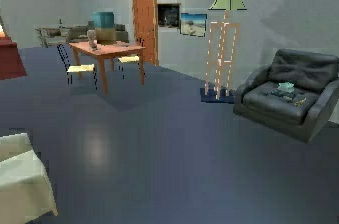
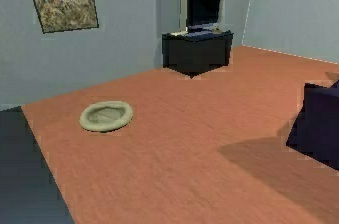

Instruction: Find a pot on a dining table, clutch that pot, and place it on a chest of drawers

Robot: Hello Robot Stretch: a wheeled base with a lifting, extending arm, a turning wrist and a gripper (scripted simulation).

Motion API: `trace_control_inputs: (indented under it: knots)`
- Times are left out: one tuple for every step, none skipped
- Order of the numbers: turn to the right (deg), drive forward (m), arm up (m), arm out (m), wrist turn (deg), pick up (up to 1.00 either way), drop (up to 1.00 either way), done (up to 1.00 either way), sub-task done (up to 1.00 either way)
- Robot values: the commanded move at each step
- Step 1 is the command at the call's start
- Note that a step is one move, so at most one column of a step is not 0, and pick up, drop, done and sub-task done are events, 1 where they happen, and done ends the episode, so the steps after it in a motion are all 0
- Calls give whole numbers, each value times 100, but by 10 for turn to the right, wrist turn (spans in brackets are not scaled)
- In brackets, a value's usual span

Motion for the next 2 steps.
trace_control_inputs:
  knots:
    - [-30, 0, 0, 0, 0, 0, 0, 0, 0]
    - [0, 100, 0, 0, 0, 0, 0, 0, 0]
